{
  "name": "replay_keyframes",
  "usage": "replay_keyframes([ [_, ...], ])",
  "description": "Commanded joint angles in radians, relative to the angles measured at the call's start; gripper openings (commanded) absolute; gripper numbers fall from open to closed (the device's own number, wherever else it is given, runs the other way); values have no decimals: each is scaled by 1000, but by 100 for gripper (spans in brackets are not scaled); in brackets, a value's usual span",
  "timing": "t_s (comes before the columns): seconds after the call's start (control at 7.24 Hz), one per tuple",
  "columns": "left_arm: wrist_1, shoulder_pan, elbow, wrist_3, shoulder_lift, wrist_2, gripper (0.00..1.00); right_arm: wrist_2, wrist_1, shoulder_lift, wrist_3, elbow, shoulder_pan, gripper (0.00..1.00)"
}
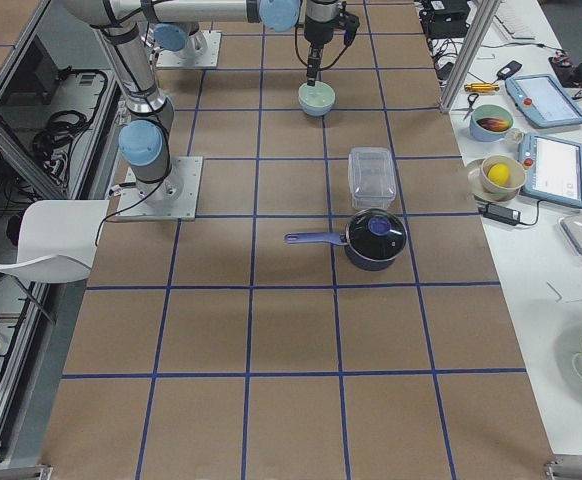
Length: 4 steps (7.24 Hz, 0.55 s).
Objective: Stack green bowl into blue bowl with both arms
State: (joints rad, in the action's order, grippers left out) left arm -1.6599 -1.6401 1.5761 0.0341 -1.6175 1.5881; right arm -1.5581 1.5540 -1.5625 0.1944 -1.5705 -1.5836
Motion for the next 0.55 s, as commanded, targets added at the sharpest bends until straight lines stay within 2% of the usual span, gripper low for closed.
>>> replay_keyframes([
  [0.0, 5, -1, 7, -33, 11, 0, 100, -68, -9, -19, -1, -22, -19, 100],
  [0.41, 14, -1, 8, -36, 16, 0, 100, -53, -63, -19, 0, -14, -50, 100],
])
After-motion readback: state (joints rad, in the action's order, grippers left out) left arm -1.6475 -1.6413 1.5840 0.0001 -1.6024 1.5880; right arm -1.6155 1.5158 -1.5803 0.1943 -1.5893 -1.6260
